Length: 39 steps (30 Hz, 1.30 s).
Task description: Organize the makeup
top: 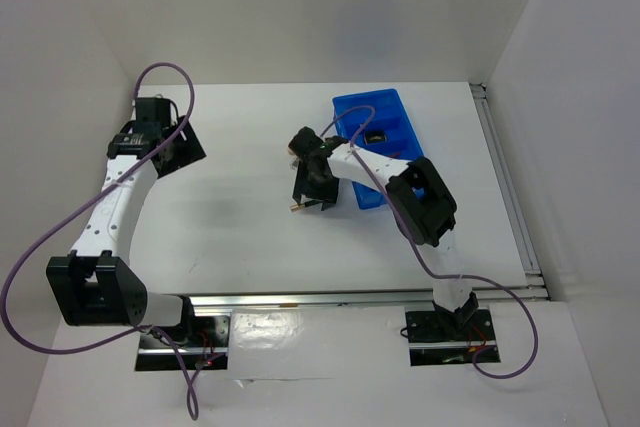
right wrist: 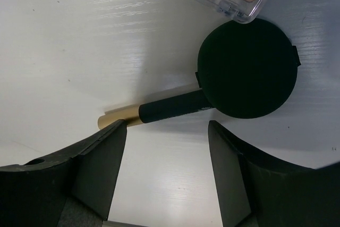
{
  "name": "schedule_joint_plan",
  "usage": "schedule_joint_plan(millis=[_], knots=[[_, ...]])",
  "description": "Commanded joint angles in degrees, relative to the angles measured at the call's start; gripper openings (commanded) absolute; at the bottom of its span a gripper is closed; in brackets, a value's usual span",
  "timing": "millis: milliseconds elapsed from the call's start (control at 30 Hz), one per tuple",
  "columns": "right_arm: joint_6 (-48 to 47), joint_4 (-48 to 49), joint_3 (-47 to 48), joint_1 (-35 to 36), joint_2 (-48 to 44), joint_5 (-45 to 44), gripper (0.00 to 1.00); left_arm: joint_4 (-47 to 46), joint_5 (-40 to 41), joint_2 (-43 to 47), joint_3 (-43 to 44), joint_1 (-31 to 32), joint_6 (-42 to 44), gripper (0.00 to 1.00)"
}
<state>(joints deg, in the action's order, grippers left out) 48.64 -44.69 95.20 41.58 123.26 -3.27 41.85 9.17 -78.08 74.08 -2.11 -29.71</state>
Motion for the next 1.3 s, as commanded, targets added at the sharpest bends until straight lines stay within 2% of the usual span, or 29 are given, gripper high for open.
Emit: schedule_joint_plan(millis=[0, 200, 367, 500, 533, 633, 667, 767, 800, 900, 933, 967, 1000, 1067, 1100, 1167, 1200, 1267], knots=[[0.66, -0.32, -0.01, -0.27, 0.22, -1.82, 0.7, -1.42, 0.67, 2.15, -0.61, -0.26, 1.5, 0.82], [0.66, -0.84, 3.23, -0.8, 4.09, -3.76, 0.7, -1.42, 0.15, 1.62, -0.61, -0.26, 1.5, 0.82], [-1.09, -4.34, 7.89, -0.1, 7.51, -9.82, 0.71, -1.42, 0.15, 1.62, -0.61, -0.26, 2.02, 0.82], [-1.09, -4.36, 6.06, 0.42, 7.61, -10.53, 0.57, -1.42, 0.67, 1.62, -1.13, -0.26, 2.03, 0.82], [-1.09, -3.83, 5.53, 0.43, 6.91, -10.53, 0.5, -1.94, 0.67, 1.62, -1.13, -0.26, 2.03, 0.82], [-1.71, -3.83, 4.21, 0.95, 5.5, -11.58, 0.45, -1.94, 0.67, 1.62, -1.13, -0.26, 2.03, 0.82], [-1.71, -3.83, 3.68, 0.96, 5.5, -11.59, 0.4, -1.94, 0.67, 1.62, -1.13, -0.79, 2.03, 0.82], [-2.32, -3.83, 2.63, 2.18, 4.27, -11.59, 0.4, -1.94, 0.67, 1.62, -1.13, -0.79, 2.03, 0.82], [-2.32, -3.83, 2.62, 2.19, 3.48, -11.59, 0.33, -1.94, 0.67, 1.62, -1.13, -0.79, 2.03, 0.82], [-2.32, -3.83, 1.22, 3.42, 1.55, -10.88, 0.32, -1.94, 0.67, 1.62, -0.61, -0.79, 2.03, 0.82], [-2.32, -4.35, 0.61, 3.94, 1.54, -10.36, 0.27, -1.94, 0.67, 1.62, -0.61, -0.79, 2.03, 0.82], [-2.32, -4.36, 0.6, 3.94, 0.67, -10.36, 0.27, -1.94, 0.67, 1.62, -0.61, -0.79, 2.03, 0.82], [-2.32, -4.97, 0.08, 3.94, -0.12, -10.36, 0.22, -1.94, 0.67, 1.62, -0.61, -0.79, 2.03, 0.82], [-1.8, -4.97, -0.53, 3.94, -1.0, -10.36, 0.19, -1.94, 0.67, 1.62, -0.61, -0.79, 2.03, 0.82], [-1.8, -5.49, -0.54, 3.94, -1.53, -10.88, 0.1, -1.94, 0.67, 1.1, -0.61, -0.79, 2.03, 0.82], [-1.19, -6.02, -1.15, 3.94, -3.2, -11.49, 0.1, -1.94, 0.67, 1.09, -0.61, -0.79, 2.03, 0.82], [-1.18, -6.03, -1.15, 3.94, -3.81, -12.46, 0.02, -1.94, 0.67, 1.09, -0.61, -0.79, 2.03, 0.82], [-1.18, -6.55, -1.15, 3.94, -5.66, -13.42, 0.02, -1.94, 0.15, 1.09, -0.61, -0.79, 2.03, 0.82]])
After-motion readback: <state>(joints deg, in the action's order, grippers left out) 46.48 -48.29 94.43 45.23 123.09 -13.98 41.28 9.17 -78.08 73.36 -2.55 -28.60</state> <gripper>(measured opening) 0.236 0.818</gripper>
